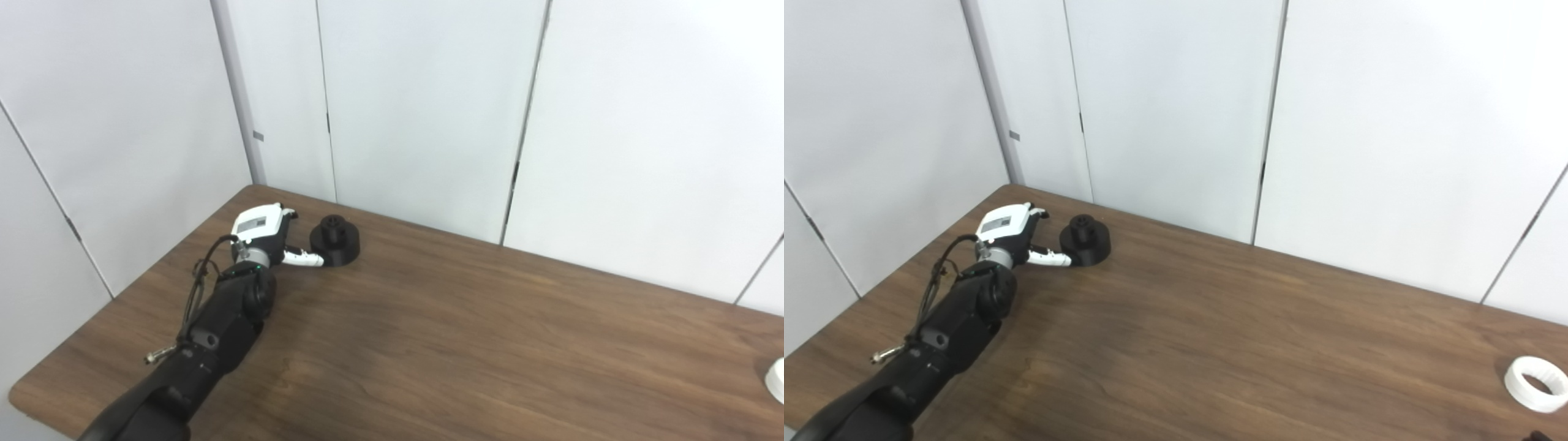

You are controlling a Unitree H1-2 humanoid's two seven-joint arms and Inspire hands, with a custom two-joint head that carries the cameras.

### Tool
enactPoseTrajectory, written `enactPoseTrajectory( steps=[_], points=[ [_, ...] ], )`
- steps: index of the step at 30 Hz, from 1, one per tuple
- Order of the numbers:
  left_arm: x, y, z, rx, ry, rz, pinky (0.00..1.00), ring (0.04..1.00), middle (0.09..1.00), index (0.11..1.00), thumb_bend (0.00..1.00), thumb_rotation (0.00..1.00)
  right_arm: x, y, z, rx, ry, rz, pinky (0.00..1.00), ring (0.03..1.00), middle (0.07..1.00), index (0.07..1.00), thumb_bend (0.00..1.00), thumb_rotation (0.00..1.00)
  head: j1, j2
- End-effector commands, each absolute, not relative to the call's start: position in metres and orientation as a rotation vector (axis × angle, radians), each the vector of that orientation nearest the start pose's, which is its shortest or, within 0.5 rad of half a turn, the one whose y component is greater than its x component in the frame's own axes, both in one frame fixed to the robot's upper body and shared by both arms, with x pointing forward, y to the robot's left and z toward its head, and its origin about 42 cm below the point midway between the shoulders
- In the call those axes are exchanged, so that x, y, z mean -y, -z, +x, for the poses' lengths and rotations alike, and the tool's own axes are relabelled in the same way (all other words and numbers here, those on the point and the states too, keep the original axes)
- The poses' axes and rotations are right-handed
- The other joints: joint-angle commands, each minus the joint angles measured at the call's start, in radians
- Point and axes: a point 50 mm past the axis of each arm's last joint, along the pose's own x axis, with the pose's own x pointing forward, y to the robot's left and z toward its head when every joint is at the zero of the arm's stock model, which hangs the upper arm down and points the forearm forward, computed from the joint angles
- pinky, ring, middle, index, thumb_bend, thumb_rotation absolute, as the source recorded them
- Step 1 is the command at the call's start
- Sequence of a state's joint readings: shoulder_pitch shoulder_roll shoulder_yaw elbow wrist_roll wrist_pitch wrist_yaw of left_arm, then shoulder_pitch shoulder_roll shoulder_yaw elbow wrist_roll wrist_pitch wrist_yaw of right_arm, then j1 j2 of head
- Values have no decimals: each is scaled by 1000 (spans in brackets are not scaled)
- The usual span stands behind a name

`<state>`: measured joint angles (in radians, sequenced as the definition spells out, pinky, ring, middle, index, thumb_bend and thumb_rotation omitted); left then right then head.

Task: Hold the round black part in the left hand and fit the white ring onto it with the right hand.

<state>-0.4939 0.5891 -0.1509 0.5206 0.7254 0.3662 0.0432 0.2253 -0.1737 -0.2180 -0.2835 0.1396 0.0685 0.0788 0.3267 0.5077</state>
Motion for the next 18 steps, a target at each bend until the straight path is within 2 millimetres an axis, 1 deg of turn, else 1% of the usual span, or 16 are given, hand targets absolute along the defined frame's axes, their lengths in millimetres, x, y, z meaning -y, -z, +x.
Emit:
enactPoseTrajectory(
  steps=[1, 5, 11, 13, 18],
  points=[
    [-435, -218, 443, -286, -355, 1371, 1000, 1000, 999, 887, 1000, 578, 321, -148, 207, 98, 135, -101, 676, 849, 859, 836, 478, 1000, 0, 1],
    [-433, -217, 446, -303, -326, 1345, 1000, 1000, 1000, 893, 1000, 596, 321, -148, 207, 96, 135, -103, 695, 855, 862, 840, 493, 995, 0, 1],
    [-429, -216, 448, -300, -318, 1322, 1000, 1000, 1000, 885, 1000, 565, 319, -150, 206, 97, 133, -97, 696, 851, 864, 841, 500, 977, -2, 7],
    [-428, -217, 449, -296, -315, 1319, 1000, 1000, 1000, 887, 1000, 556, 319, -150, 206, 97, 132, -97, 698, 851, 865, 845, 495, 985, -2, 7],
    [-426, -217, 452, -290, -313, 1321, 1000, 1000, 1000, 890, 1000, 570, 319, -151, 206, 96, 132, -98, 712, 862, 871, 848, 520, 979, -2, 8]
  ],
)
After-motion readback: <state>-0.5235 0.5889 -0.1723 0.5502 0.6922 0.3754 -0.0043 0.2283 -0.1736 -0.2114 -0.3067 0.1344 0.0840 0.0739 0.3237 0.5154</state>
